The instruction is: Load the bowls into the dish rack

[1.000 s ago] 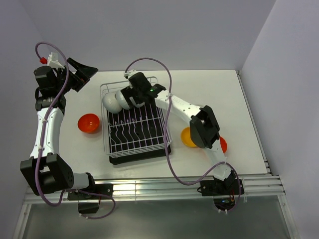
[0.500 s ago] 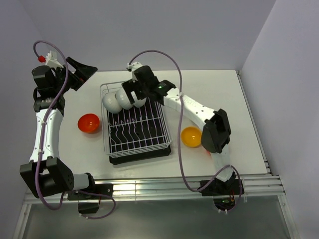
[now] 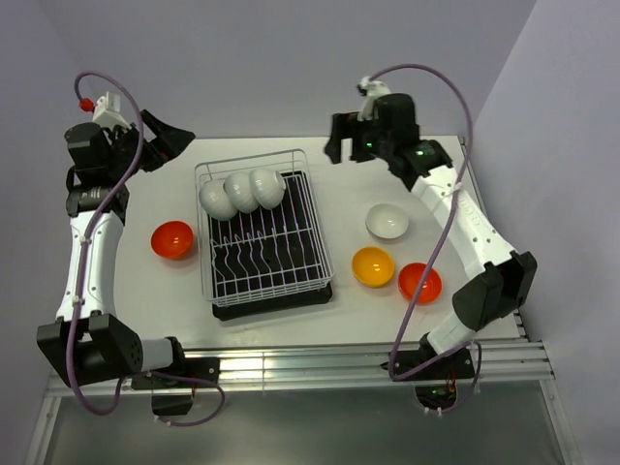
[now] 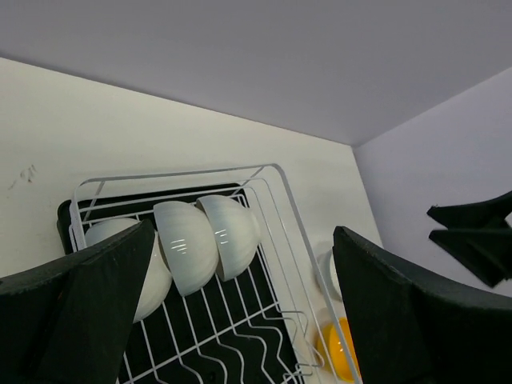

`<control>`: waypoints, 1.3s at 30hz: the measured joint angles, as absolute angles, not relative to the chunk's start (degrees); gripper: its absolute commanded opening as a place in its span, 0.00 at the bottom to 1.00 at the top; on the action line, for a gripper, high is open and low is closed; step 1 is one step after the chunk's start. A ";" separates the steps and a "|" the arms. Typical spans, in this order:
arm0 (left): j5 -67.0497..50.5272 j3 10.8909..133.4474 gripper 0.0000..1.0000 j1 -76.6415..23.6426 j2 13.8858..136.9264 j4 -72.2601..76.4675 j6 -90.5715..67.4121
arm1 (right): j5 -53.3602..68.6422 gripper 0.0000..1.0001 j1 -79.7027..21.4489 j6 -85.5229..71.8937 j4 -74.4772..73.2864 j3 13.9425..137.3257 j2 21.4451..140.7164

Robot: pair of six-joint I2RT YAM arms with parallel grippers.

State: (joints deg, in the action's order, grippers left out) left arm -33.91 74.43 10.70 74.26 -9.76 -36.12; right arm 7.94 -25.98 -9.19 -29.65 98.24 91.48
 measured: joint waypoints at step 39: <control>-18.55 84.29 0.94 -15.16 81.84 -18.50 -14.44 | 2.02 0.47 -2.57 -1.98 -38.13 75.53 108.14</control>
